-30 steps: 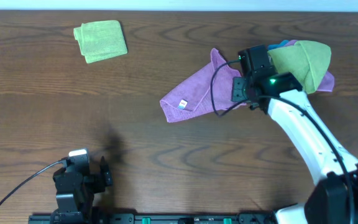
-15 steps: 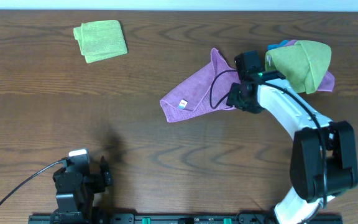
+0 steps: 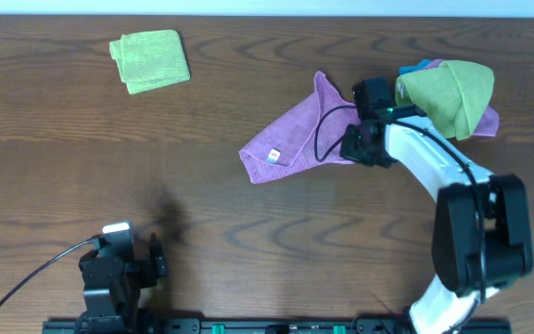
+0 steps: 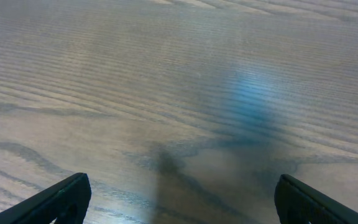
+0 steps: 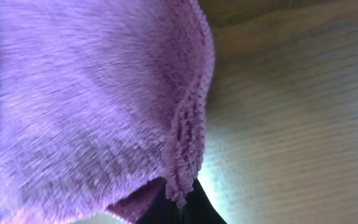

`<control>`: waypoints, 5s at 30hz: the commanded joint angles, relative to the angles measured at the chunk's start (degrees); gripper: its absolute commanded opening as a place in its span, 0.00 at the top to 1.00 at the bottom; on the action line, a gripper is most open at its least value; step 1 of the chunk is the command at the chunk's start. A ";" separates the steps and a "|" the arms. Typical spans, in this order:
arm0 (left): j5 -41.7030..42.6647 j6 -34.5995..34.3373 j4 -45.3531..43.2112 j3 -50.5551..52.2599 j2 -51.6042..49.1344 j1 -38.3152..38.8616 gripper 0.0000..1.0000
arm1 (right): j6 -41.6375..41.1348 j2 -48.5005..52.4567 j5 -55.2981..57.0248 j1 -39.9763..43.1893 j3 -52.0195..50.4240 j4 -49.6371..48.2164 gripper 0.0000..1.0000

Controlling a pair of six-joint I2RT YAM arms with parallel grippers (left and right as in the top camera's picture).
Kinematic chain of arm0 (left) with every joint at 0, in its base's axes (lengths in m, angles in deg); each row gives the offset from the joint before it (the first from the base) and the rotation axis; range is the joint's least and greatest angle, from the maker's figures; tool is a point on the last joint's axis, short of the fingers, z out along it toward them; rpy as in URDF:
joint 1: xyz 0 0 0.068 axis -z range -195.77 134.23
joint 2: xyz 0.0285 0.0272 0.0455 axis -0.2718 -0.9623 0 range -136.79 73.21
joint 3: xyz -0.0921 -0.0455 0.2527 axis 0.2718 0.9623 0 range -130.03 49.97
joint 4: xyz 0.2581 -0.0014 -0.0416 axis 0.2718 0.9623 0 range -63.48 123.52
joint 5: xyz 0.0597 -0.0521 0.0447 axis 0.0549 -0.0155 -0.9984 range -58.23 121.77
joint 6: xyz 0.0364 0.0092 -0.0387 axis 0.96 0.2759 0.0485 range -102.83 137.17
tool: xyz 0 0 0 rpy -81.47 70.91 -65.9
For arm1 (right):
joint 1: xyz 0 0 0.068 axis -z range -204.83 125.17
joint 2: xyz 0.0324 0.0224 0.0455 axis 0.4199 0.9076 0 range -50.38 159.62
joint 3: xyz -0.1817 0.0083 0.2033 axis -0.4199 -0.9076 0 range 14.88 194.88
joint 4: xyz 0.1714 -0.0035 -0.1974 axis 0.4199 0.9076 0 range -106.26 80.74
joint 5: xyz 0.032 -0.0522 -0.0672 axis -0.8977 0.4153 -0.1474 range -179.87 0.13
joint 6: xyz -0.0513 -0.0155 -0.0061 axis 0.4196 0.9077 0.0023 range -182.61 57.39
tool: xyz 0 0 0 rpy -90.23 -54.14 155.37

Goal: Fold the cloth

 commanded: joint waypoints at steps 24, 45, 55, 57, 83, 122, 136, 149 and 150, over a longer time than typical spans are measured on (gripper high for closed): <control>-0.61 0.81 3.89 0.55 0.37 -0.02 0.05 | 6.69 -31.30 7.82 -1.22 0.57 16.94 0.39; -0.61 0.81 3.89 0.55 0.37 -0.02 0.04 | 20.20 -25.07 1.75 -1.18 -8.31 11.56 0.38; -0.79 0.85 3.13 0.55 0.37 -0.02 0.05 | 13.97 -13.16 1.79 -1.18 -8.41 2.82 0.43; -0.76 0.85 3.13 0.55 0.37 -0.02 0.05 | 12.31 -11.43 1.84 -1.18 -8.41 1.92 0.44; 31.82 -6.93 -0.59 0.55 0.37 -0.02 0.05 | -1.33 -4.61 6.51 0.39 -8.41 -7.87 0.70; 49.16 -27.15 -11.21 -31.82 -58.36 3.63 0.05 | -19.32 -39.74 21.81 0.17 -8.52 46.73 0.94; 48.63 -27.12 -14.95 -31.82 -59.41 3.63 0.04 | 11.54 -43.30 -0.96 -0.96 -8.55 33.11 0.33; 47.60 -25.75 -15.02 -31.82 -59.41 3.61 0.05 | 27.15 -19.08 -10.36 -0.96 -8.55 13.18 0.29; 47.12 -25.73 -14.99 -31.82 -59.41 3.61 0.04 | 27.85 -17.88 -11.08 -0.96 -8.55 12.94 0.28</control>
